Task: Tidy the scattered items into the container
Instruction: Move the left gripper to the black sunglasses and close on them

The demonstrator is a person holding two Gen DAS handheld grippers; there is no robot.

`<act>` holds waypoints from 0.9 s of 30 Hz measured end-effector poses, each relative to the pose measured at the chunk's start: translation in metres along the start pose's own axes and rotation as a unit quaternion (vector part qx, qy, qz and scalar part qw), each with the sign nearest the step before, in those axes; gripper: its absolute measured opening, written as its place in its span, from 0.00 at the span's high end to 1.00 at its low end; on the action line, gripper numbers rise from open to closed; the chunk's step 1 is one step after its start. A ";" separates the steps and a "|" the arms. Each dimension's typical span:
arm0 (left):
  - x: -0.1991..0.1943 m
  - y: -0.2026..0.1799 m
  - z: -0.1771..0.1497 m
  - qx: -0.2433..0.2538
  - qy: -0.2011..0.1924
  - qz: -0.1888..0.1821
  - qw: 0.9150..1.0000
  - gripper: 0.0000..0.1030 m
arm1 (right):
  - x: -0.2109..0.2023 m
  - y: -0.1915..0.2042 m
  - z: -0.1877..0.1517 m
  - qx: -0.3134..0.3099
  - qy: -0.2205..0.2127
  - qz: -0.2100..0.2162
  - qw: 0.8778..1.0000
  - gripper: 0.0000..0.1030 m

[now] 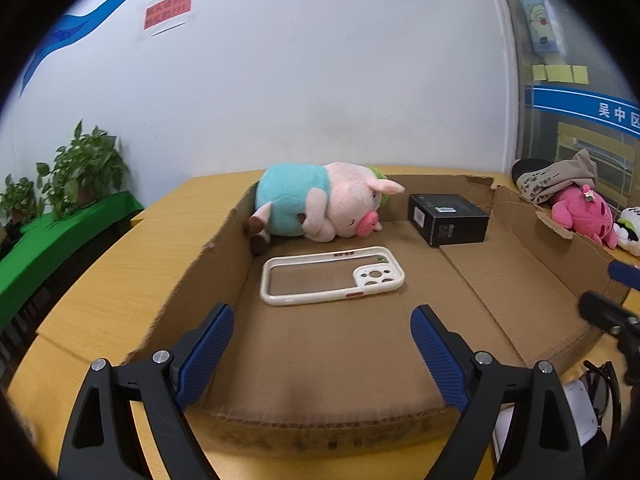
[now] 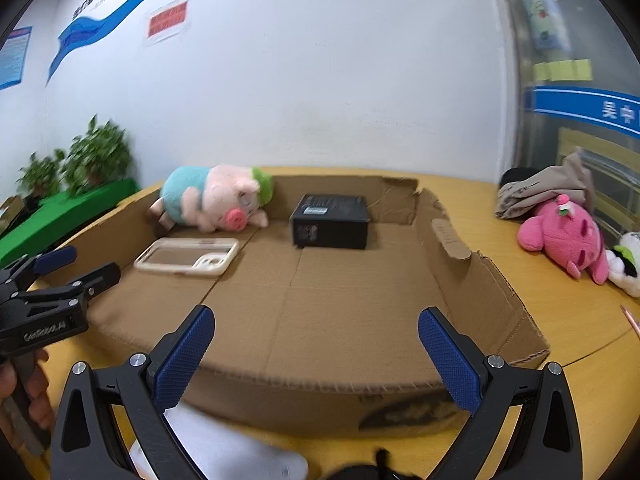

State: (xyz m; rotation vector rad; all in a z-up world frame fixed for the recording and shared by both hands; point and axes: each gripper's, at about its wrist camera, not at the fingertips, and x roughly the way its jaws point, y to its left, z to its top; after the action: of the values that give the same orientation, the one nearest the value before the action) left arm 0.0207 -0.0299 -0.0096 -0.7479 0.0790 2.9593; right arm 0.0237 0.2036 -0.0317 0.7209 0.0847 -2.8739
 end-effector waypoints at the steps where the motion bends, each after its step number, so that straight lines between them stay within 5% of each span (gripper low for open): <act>1: -0.008 0.002 0.000 -0.004 0.005 -0.007 1.000 0.13 | -0.009 -0.004 0.003 -0.006 -0.003 0.010 1.000 0.00; 6: -0.064 0.000 -0.008 -0.010 0.027 -0.075 0.997 0.13 | -0.072 -0.044 0.016 0.024 -0.049 -0.006 0.999 0.00; 10: -0.081 -0.017 -0.020 -0.029 0.090 -0.162 0.982 0.13 | -0.085 -0.078 0.010 0.071 0.016 -0.002 0.997 0.00; 15: -0.076 -0.069 -0.042 -0.020 0.172 -0.274 0.946 0.13 | -0.054 -0.094 -0.033 0.157 0.150 0.056 0.975 0.01; 20: -0.062 -0.112 -0.056 -0.005 0.210 -0.310 0.927 0.13 | -0.027 -0.084 -0.060 0.191 0.219 0.088 0.953 0.16; 23: -0.057 -0.128 -0.058 -0.001 0.211 -0.327 0.921 0.13 | -0.023 -0.077 -0.060 0.175 0.225 0.088 0.954 0.22; 24: -0.054 -0.130 -0.058 -0.002 0.210 -0.334 0.919 0.15 | -0.022 -0.074 -0.060 0.173 0.231 0.090 0.953 0.27; 27: -0.042 -0.142 -0.063 -0.004 0.228 -0.350 0.909 0.42 | -0.015 -0.071 -0.064 0.178 0.251 0.103 0.946 0.39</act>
State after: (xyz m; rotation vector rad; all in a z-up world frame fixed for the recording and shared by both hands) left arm 0.1006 0.1035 -0.0487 -1.1601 -0.1433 2.0724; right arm 0.0531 0.2820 -0.0798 1.4212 -0.4274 -2.4611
